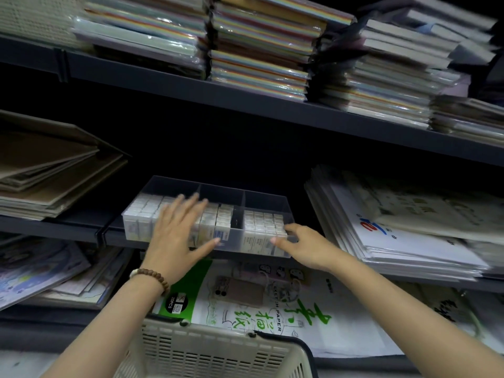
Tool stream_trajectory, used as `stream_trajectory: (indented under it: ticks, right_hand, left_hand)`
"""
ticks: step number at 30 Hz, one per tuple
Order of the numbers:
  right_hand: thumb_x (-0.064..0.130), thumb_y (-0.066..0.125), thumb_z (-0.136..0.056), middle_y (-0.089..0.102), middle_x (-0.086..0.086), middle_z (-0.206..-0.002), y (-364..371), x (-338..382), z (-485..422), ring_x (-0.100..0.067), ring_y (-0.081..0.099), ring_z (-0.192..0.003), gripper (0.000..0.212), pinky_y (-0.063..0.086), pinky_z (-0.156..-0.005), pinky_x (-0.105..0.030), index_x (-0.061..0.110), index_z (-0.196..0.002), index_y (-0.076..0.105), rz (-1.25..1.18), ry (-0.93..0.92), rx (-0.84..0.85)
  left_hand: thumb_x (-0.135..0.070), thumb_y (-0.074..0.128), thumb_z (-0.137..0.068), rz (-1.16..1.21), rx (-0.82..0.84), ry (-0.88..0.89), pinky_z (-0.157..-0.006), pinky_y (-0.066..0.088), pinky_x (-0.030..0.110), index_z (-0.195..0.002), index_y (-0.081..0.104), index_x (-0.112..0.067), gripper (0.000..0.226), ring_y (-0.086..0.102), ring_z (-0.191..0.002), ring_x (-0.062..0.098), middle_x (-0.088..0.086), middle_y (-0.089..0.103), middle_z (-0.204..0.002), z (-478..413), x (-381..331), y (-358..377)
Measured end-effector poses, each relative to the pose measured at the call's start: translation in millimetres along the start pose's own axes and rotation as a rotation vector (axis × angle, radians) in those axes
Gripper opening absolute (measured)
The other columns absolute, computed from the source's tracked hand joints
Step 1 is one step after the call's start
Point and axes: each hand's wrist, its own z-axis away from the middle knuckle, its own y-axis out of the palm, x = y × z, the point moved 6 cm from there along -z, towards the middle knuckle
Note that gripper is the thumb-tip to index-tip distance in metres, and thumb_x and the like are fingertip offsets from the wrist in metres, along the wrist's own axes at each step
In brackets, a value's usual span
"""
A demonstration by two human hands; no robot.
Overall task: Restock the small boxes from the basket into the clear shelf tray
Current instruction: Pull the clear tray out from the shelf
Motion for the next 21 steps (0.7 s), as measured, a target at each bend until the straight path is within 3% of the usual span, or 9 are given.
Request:
stream_trajectory:
  ticks: [4,6,8,10,12,14,16,19,21]
  right_hand:
    - [0.038,0.062,-0.088,0.030,-0.004,-0.153,3,5,-4,-0.019,0.032,-0.138,0.075,0.029,-0.107,-0.025,0.010,-0.147,0.025,-0.101,0.051,0.024]
    - [0.035,0.063,-0.088,0.035,-0.002,-0.150,4,3,0,-0.017,0.035,-0.136,0.070,0.030,-0.102,-0.021,0.013,-0.145,0.029,-0.126,0.048,0.000]
    - [0.036,0.062,-0.088,0.037,-0.001,-0.148,2,3,5,-0.015,0.036,-0.135,0.067,0.030,-0.101,-0.020,0.015,-0.143,0.032,-0.135,0.029,-0.058]
    - [0.041,0.059,-0.089,0.029,0.001,-0.152,-1,6,14,-0.015,0.025,-0.140,0.069,0.024,-0.110,-0.026,0.018,-0.145,0.028,-0.042,-0.038,-0.210]
    - [0.050,0.056,-0.087,0.004,0.009,-0.158,7,9,26,-0.011,0.004,-0.145,0.078,0.015,-0.118,-0.035,0.026,-0.149,0.016,-0.062,-0.097,-0.314]
    - [0.063,0.053,-0.078,-0.024,0.018,-0.153,30,9,35,-0.006,-0.011,-0.143,0.097,0.011,-0.118,-0.038,0.032,-0.150,-0.004,-0.270,-0.025,-0.280]
    - [0.070,0.050,-0.068,-0.040,0.021,-0.143,55,13,38,-0.002,-0.018,-0.139,0.112,0.008,-0.115,-0.032,0.030,-0.146,-0.019,-0.461,0.061,-0.223]
    - [0.072,0.051,-0.063,-0.042,0.017,-0.143,74,27,27,0.005,-0.028,-0.129,0.121,0.001,-0.108,-0.023,0.026,-0.143,-0.028,-0.525,0.024,-0.231]
    - [0.071,0.053,-0.066,-0.036,0.014,-0.148,73,37,17,0.003,-0.026,-0.132,0.121,-0.001,-0.109,-0.025,0.025,-0.144,-0.027,-0.569,0.021,-0.208]
  left_hand:
    - [-0.060,0.060,-0.067,0.142,-0.196,-0.406,-0.116,0.009,0.042,-0.147,0.017,-0.013,0.103,0.008,-0.143,0.025,0.009,0.012,-0.155,8,60,-27]
    - [-0.064,0.058,-0.061,0.405,-0.151,-0.646,-0.116,0.015,0.042,-0.148,0.009,-0.010,0.113,0.013,-0.142,0.027,0.012,0.012,-0.155,18,88,-24]
    - [-0.070,0.051,-0.060,0.617,-0.061,-0.798,-0.111,0.026,0.042,-0.146,0.014,-0.008,0.113,0.028,-0.137,0.029,0.014,0.024,-0.152,24,100,-14]
    - [-0.075,0.043,-0.064,0.561,0.003,-0.795,-0.104,0.032,0.043,-0.145,0.021,-0.008,0.108,0.037,-0.132,0.031,0.013,0.033,-0.148,30,101,-10]
    - [-0.076,0.040,-0.069,0.499,-0.002,-0.759,-0.095,0.038,0.040,-0.143,0.025,-0.010,0.100,0.044,-0.126,0.031,0.012,0.040,-0.143,36,98,-13]
    - [-0.077,0.037,-0.072,0.472,0.003,-0.750,-0.080,0.040,0.035,-0.135,0.034,-0.013,0.090,0.054,-0.107,0.030,0.010,0.053,-0.125,43,92,-16]
    - [-0.078,0.034,-0.070,0.429,0.017,-0.724,-0.065,0.037,0.032,-0.116,0.042,-0.016,0.078,0.055,-0.083,0.024,0.005,0.058,-0.099,53,82,-20]
    - [-0.079,0.032,-0.069,0.372,-0.028,-0.650,-0.050,0.031,0.028,-0.084,0.040,-0.025,0.056,0.052,-0.062,0.014,-0.004,0.052,-0.074,66,61,-29]
    - [-0.078,0.030,-0.069,0.349,-0.032,-0.611,-0.051,0.035,0.028,-0.083,0.041,-0.027,0.054,0.056,-0.066,0.012,-0.005,0.055,-0.078,74,50,-31]
